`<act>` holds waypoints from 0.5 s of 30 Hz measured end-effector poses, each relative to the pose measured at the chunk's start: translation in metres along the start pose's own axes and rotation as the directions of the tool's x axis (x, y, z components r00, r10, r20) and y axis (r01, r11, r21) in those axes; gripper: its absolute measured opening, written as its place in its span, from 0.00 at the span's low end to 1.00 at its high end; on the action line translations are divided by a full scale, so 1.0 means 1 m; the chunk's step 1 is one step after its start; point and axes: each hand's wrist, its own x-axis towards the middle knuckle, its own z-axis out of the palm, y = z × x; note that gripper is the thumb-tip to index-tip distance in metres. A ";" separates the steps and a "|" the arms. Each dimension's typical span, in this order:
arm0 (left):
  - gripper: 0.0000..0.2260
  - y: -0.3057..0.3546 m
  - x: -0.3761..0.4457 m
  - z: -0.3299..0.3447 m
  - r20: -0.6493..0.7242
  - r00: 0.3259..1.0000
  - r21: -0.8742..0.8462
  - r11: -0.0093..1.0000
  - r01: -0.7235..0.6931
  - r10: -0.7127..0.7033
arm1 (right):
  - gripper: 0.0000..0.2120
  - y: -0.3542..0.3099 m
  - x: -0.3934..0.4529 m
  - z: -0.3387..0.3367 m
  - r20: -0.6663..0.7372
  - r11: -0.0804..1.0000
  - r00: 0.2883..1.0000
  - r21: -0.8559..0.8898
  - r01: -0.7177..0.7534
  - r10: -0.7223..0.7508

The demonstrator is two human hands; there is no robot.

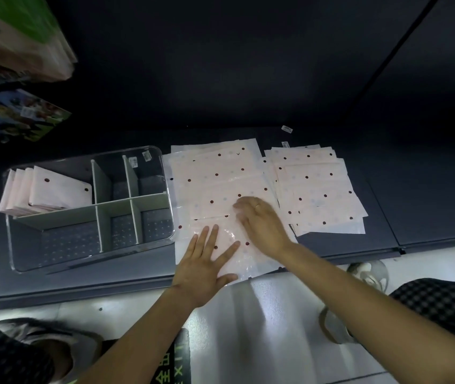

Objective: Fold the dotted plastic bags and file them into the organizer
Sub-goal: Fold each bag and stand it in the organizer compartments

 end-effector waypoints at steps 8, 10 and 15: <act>0.30 0.003 0.000 -0.002 0.026 0.999 -0.013 1.000 0.027 -0.027 | 0.26 0.003 -0.031 0.025 0.235 0.999 0.972 0.014 -0.029 0.025; 0.29 0.003 -0.001 -0.003 0.023 0.999 -0.025 0.999 0.029 -0.029 | 0.26 0.021 -0.035 0.012 0.234 0.983 0.960 0.059 -0.171 0.153; 0.30 0.005 0.000 -0.005 0.024 0.999 -0.031 0.999 0.035 -0.034 | 0.24 0.039 -0.026 -0.006 0.217 0.973 0.949 -0.052 -0.224 0.230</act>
